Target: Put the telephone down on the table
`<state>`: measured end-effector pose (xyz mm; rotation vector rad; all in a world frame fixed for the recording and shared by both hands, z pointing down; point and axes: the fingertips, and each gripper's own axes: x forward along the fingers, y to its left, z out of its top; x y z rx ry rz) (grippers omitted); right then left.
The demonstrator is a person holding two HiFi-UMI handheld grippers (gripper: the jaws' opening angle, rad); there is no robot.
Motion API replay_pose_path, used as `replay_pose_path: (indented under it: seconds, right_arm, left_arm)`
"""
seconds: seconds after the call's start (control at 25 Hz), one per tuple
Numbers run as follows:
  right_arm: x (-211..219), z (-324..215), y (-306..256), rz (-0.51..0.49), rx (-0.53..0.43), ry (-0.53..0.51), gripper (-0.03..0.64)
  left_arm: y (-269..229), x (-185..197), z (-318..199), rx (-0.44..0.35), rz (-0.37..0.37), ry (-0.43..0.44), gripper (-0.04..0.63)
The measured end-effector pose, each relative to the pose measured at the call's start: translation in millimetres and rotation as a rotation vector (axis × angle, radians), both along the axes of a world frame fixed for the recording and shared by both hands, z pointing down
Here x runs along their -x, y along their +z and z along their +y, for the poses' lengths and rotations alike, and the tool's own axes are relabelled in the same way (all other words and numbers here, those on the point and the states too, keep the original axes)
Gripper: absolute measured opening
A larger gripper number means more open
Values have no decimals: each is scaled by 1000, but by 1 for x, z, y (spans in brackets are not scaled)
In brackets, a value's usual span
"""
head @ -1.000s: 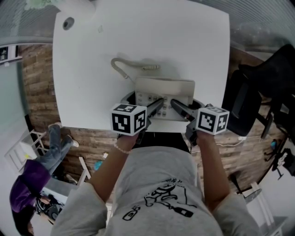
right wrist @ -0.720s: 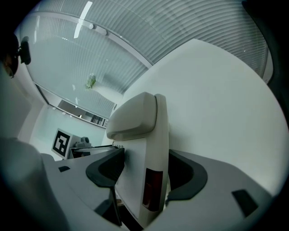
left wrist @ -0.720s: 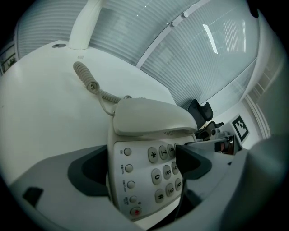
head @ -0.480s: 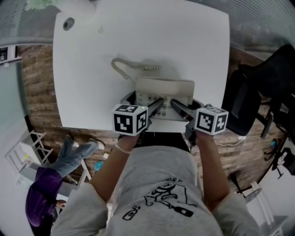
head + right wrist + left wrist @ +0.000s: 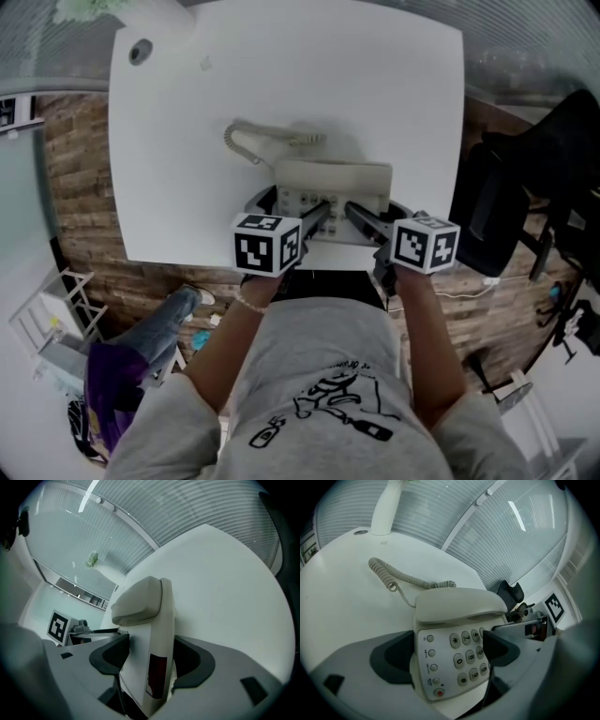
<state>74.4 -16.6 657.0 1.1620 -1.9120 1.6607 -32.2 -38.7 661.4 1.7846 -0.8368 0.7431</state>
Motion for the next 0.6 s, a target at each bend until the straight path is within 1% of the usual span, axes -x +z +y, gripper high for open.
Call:
replay_pose_path:
  seconds: [0.24, 0.44, 0.6]
  right_arm:
    - [1, -1, -1, 9, -2, 7, 301]
    - [-4, 1, 1, 71, -12, -16, 301]
    - [-7, 1, 1, 88, -7, -8, 304]
  left_arm:
    - [-2, 1, 0, -1, 12, 2, 449]
    - [-12, 4, -2, -13, 17, 11, 449]
    - [-24, 7, -2, -29, 22, 25, 449]
